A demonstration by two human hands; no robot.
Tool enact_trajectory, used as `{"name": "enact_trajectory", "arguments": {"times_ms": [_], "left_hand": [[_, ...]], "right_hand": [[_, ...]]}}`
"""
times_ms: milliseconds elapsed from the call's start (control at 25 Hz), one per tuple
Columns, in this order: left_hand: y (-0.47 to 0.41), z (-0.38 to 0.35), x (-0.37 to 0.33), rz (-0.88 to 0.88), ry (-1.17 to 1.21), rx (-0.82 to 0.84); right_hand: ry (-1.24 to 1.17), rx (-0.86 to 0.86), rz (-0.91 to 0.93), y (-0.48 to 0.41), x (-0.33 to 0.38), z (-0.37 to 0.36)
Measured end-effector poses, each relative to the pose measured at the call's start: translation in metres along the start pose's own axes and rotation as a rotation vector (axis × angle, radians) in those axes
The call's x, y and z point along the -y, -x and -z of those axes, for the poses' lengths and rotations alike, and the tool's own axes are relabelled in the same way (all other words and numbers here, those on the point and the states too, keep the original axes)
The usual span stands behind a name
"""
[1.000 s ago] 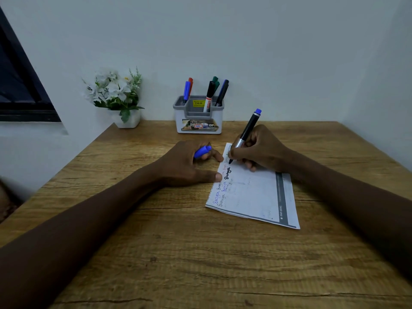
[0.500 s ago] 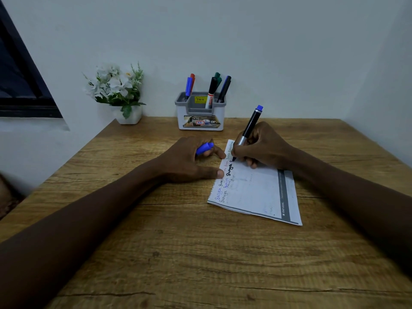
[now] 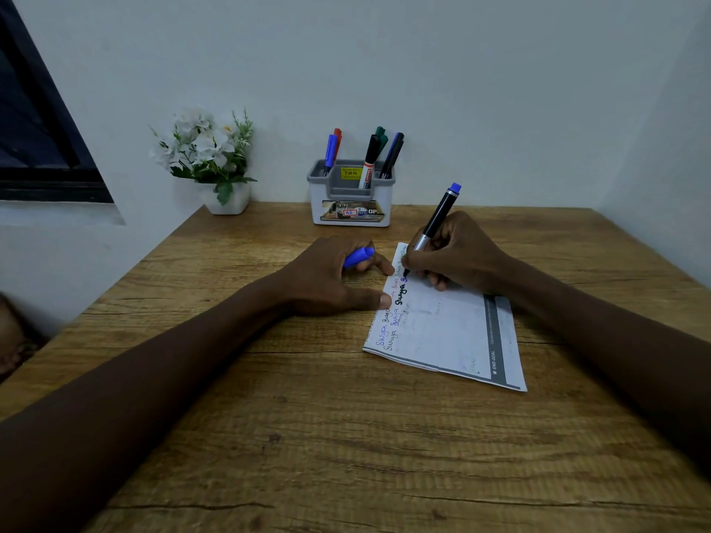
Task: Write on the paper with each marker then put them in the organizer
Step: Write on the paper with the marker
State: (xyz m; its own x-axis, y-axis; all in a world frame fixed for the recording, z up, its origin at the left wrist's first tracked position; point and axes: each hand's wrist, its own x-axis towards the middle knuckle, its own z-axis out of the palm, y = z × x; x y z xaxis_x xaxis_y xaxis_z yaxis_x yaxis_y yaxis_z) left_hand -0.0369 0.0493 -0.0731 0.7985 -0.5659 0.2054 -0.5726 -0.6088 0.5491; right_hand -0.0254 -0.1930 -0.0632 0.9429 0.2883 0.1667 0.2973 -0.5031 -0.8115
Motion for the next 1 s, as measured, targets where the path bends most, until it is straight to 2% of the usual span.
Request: {"name": "enact_trajectory", "arguments": {"times_ms": [1000], "left_hand": [[-0.0003,0.0004,0.0005,0.009,-0.001,0.005]], "right_hand": [[0.017,-0.118,-0.051,-0.0001,0.0039,-0.003]]}}
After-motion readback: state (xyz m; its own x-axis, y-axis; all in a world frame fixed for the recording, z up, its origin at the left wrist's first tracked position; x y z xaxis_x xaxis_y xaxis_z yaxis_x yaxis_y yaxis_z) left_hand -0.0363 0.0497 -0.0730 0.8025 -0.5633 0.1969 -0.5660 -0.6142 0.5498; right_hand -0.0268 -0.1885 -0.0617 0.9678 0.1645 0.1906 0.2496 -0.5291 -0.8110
